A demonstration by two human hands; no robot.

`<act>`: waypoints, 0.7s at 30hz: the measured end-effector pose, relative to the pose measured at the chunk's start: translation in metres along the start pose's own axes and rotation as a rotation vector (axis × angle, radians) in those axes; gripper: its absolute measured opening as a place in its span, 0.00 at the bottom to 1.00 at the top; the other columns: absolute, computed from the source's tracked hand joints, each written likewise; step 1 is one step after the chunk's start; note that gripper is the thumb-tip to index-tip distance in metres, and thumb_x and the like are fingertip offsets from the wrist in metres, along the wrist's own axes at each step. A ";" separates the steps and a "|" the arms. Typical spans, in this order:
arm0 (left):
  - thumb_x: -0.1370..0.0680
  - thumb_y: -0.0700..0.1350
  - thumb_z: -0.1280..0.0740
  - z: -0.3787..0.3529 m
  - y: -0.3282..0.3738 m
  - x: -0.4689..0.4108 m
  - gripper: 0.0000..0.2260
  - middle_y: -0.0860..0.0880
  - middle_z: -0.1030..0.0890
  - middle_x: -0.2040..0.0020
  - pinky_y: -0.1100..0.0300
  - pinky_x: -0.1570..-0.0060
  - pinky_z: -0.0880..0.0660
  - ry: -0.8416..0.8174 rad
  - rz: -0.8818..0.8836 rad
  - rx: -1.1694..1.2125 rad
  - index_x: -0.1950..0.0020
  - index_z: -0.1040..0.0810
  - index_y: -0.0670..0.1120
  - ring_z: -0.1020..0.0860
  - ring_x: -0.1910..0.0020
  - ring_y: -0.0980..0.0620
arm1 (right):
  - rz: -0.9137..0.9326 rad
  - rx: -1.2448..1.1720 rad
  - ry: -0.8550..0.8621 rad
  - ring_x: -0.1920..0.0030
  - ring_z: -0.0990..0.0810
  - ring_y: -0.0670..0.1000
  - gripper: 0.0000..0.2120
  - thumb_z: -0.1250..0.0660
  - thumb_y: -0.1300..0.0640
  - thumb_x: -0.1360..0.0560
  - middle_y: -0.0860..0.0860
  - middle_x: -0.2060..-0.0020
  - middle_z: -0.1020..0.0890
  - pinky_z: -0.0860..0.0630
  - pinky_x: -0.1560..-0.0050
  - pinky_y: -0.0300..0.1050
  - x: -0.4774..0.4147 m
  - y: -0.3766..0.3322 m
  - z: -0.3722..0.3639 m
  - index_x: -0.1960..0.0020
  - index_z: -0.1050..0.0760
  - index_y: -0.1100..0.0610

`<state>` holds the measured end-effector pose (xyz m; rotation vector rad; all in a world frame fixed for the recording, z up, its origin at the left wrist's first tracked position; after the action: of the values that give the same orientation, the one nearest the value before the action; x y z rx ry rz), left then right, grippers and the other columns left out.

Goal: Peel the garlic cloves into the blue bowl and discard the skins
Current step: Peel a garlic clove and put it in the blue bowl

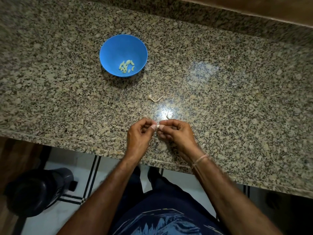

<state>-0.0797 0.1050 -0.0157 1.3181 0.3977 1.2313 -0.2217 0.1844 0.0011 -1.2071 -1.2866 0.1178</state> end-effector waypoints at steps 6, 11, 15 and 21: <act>0.21 0.47 0.26 0.007 0.011 0.006 0.04 0.55 0.15 0.54 0.68 0.56 0.20 0.012 -0.115 -0.138 0.47 0.15 0.50 0.18 0.55 0.61 | 0.154 0.149 0.016 0.58 0.14 0.54 0.07 0.27 0.63 0.22 0.61 0.55 0.13 0.15 0.53 0.46 0.006 0.001 0.001 0.45 0.18 0.64; 0.20 0.47 0.26 0.009 0.021 0.005 0.04 0.56 0.15 0.55 0.66 0.57 0.19 0.011 -0.202 -0.221 0.47 0.14 0.49 0.17 0.56 0.59 | 0.270 0.218 0.079 0.57 0.14 0.52 0.05 0.26 0.59 0.21 0.55 0.56 0.13 0.16 0.53 0.46 0.006 -0.001 -0.001 0.47 0.16 0.59; 0.18 0.48 0.30 0.005 0.023 0.004 0.05 0.54 0.18 0.57 0.68 0.60 0.24 -0.002 -0.258 -0.336 0.49 0.18 0.47 0.20 0.58 0.58 | 0.252 0.192 0.084 0.58 0.15 0.50 0.05 0.27 0.60 0.21 0.55 0.56 0.13 0.17 0.54 0.43 0.005 0.001 -0.003 0.47 0.16 0.61; 0.15 0.44 0.35 -0.003 0.020 0.004 0.05 0.54 0.17 0.51 0.63 0.56 0.23 0.009 -0.113 -0.239 0.45 0.19 0.49 0.19 0.52 0.56 | 0.169 0.135 0.102 0.61 0.15 0.51 0.06 0.27 0.59 0.21 0.55 0.60 0.13 0.16 0.55 0.45 0.002 0.005 -0.007 0.49 0.17 0.62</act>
<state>-0.0899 0.1057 0.0026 1.0722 0.3154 1.1523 -0.2131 0.1838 -0.0002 -1.1889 -1.0698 0.2591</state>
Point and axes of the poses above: each hand's wrist, its own x-axis away from the middle knuckle, its own z-axis out of the back of the hand, y = z × x, the point moved 1 cm from there along -x, towards the middle knuckle
